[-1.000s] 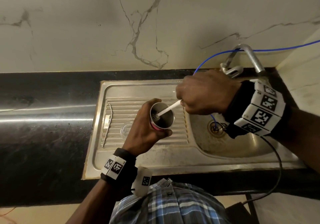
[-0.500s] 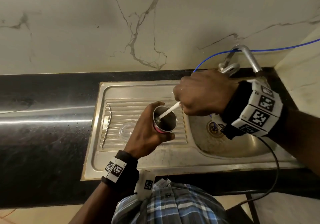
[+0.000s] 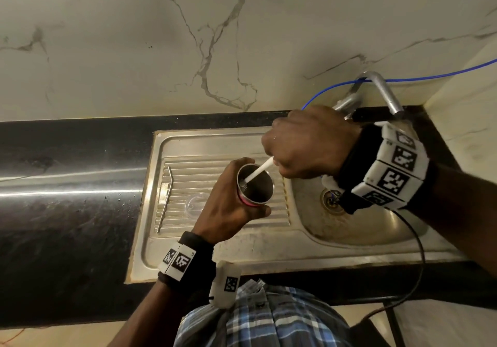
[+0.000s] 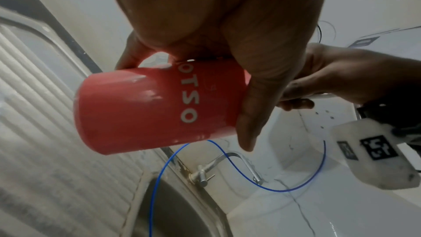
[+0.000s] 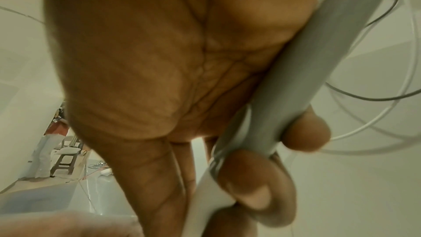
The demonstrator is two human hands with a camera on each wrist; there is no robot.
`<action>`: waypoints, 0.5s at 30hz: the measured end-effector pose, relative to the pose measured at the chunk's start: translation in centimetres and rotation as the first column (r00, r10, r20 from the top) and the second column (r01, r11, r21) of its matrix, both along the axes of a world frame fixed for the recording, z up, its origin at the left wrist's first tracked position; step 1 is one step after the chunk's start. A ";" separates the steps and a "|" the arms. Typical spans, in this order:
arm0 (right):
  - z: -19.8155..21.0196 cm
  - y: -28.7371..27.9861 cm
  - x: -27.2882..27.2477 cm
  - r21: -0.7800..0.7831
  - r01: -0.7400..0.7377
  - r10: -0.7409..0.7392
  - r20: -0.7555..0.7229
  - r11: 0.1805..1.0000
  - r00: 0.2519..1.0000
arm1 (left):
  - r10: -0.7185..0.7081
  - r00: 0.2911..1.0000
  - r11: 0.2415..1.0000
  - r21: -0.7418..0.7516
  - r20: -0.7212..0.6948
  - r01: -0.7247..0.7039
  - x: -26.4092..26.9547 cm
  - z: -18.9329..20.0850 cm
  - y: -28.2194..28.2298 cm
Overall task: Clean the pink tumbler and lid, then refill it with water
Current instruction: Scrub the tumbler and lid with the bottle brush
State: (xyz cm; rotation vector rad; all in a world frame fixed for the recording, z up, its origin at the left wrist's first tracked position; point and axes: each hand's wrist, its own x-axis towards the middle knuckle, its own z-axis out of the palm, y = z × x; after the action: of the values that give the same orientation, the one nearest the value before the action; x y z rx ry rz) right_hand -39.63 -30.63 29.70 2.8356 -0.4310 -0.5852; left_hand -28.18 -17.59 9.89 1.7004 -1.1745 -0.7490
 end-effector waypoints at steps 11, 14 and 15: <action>1.1 0.3 -0.4 -0.017 0.005 -0.004 0.071 1.000 0.997 | 0.052 0.998 0.998 0.044 -0.028 -0.051 1.0 -1.8 0.7; 0.1 0.7 0.0 -0.003 -0.016 0.016 0.016 1.000 1.000 | -0.001 1.000 1.000 0.020 -0.009 0.002 0.0 -0.7 -0.1; 0.0 0.7 0.2 -0.004 -0.020 0.020 0.010 1.000 1.000 | -0.018 1.000 1.000 0.018 -0.001 0.018 -0.3 -0.5 -0.3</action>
State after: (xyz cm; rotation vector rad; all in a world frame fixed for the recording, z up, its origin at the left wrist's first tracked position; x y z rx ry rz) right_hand -39.47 -29.94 29.66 2.8368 -0.4051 -0.5665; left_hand -28.50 -17.91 9.38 1.7062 -1.1869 -0.7739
